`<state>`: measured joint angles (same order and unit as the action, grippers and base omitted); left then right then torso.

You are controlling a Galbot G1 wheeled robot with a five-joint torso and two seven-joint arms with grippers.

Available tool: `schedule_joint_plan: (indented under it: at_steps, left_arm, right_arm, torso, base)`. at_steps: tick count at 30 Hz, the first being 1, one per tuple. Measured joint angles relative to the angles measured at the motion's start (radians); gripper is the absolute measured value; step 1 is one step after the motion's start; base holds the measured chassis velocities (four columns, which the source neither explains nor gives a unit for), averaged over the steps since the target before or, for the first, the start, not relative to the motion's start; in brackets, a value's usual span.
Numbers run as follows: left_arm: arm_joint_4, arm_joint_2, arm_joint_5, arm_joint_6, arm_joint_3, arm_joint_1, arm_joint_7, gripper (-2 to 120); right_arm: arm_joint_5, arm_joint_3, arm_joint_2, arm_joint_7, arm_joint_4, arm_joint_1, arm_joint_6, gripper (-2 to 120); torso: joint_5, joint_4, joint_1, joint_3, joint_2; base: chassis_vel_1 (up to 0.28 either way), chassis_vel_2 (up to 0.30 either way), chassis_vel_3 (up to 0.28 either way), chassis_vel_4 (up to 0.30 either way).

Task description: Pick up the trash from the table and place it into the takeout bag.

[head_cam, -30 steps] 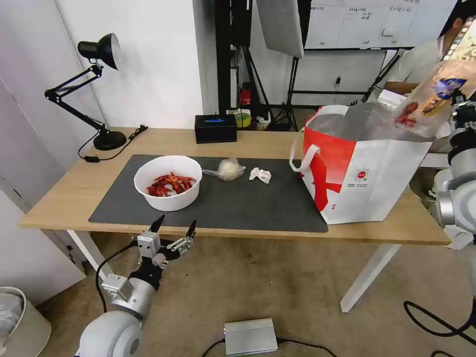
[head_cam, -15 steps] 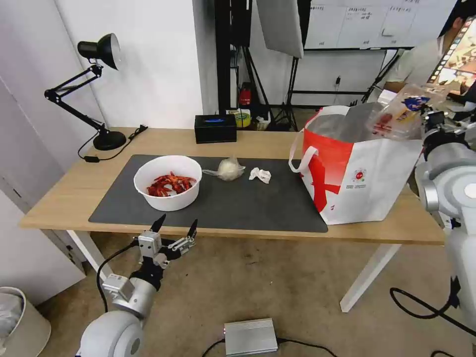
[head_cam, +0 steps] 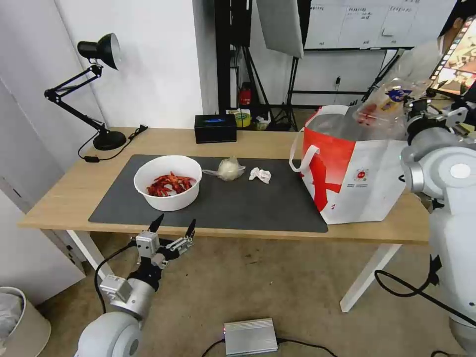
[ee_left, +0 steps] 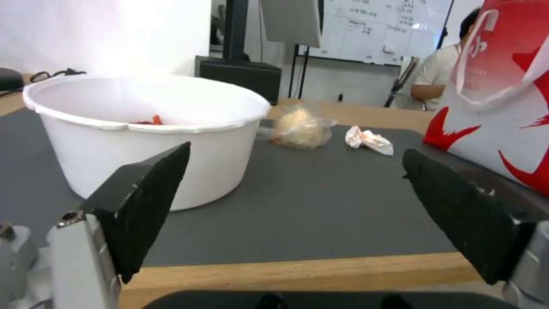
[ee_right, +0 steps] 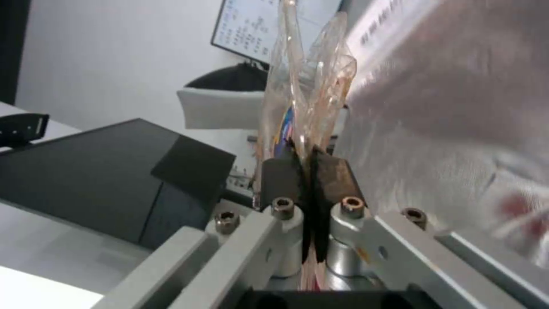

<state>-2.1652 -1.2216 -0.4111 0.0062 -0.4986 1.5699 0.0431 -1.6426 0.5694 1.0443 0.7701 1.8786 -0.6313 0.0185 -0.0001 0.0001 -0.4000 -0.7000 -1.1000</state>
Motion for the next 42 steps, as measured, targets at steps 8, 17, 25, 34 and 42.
schedule_joint_plan:
  at_steps: [8,17,25,34,42]
  left_arm:
    - [-0.013,-0.017,0.017,-0.001,-0.004,0.018,0.002,100]
    - [-0.017,-0.022,0.022,-0.001,-0.005,0.025,0.002,100]
    - [-0.021,-0.027,0.027,-0.002,-0.007,0.033,0.002,100]
    - [-0.023,-0.03,0.03,-0.004,-0.014,0.037,0.008,100]
    - [0.003,-0.01,0.02,-0.004,-0.005,0.009,0.014,100]
  right_arm:
    - [-0.043,-0.002,0.014,0.053,0.003,0.004,-0.013,0]
    - [-0.057,0.0,0.017,0.071,0.003,0.005,-0.019,0]
    - [-0.064,0.002,0.018,0.081,0.004,0.005,-0.023,23]
    - [-0.07,0.006,0.03,0.1,0.022,-0.015,-0.035,58]
    - [-0.07,0.013,0.035,0.115,0.042,-0.029,-0.035,86]
  torso:
    - [0.0,-0.0001,0.0,0.0,0.0]
    - [0.0001,0.0,0.0,0.0,0.0]
    - [0.0001,-0.0002,0.0,0.0,0.0]
    - [0.0001,-0.0001,0.0,0.0,0.0]
    - [0.0001,-0.0001,0.0,0.0,0.0]
  base:
    - [0.0,0.0,0.0,0.0]
    - [0.0,0.0,0.0,0.0]
    - [0.0,0.0,0.0,0.0]
    - [0.0,0.0,0.0,0.0]
    - [0.0,0.0,0.0,0.0]
